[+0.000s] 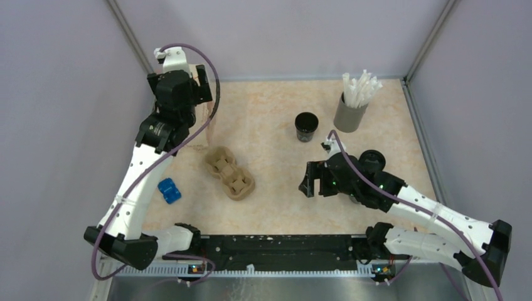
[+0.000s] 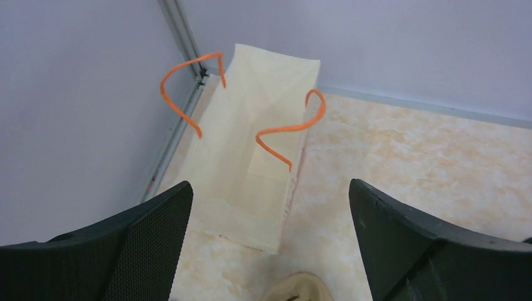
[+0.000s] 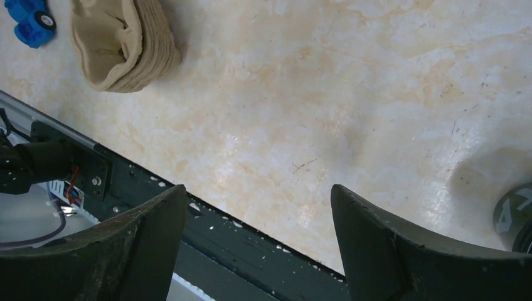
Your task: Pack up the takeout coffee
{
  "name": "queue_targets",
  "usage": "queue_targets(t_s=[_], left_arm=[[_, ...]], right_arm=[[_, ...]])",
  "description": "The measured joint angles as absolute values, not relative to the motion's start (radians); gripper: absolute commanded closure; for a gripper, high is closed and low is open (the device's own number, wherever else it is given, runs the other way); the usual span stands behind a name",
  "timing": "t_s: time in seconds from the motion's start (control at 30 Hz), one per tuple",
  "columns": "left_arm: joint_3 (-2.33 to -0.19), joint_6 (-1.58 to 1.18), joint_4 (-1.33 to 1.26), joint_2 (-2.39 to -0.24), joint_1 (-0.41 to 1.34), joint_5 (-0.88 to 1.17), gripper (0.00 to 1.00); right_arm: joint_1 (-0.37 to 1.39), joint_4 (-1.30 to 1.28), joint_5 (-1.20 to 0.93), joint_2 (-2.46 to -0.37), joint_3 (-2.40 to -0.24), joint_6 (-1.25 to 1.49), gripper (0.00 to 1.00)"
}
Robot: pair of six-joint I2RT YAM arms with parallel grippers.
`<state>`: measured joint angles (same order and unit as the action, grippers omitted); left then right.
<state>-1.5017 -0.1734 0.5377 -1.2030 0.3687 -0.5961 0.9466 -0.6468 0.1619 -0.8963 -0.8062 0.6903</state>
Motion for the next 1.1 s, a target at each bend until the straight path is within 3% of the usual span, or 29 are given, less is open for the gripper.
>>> queue_targets(t_s=[0.23, 0.33, 0.53, 0.87, 0.93, 1.03, 1.1], left_arm=[[-1.583, -0.018, 0.52, -1.38, 0.275, -0.531, 0.11], [-1.588, 0.014, 0.518, -1.465, 0.244, -0.499, 0.02], [-1.588, 0.026, 0.522, -1.509, 0.152, -0.387, 0.02], [-1.483, 0.02, 0.46, -1.489, 0.106, -0.18, 0.22], [-1.476, 0.022, 0.448, -1.492, 0.106, -0.163, 0.31], [-1.471, 0.029, 0.42, -1.499, 0.106, -0.144, 0.52], [-1.47, 0.034, 0.405, -1.504, 0.106, -0.13, 0.59]], right_arm=[[0.947, -0.636, 0.16, -0.84, -0.808, 0.692, 0.18], [0.947, -0.647, 0.163, -0.809, -0.808, 0.692, 0.18], [0.947, -0.667, 0.17, -0.775, -0.808, 0.691, 0.17], [0.947, -0.666, 0.171, -0.799, -0.808, 0.68, 0.17], [0.947, -0.666, 0.171, -0.799, -0.808, 0.676, 0.17], [0.947, -0.666, 0.174, -0.799, -0.808, 0.673, 0.17], [0.947, -0.665, 0.175, -0.801, -0.808, 0.673, 0.17]])
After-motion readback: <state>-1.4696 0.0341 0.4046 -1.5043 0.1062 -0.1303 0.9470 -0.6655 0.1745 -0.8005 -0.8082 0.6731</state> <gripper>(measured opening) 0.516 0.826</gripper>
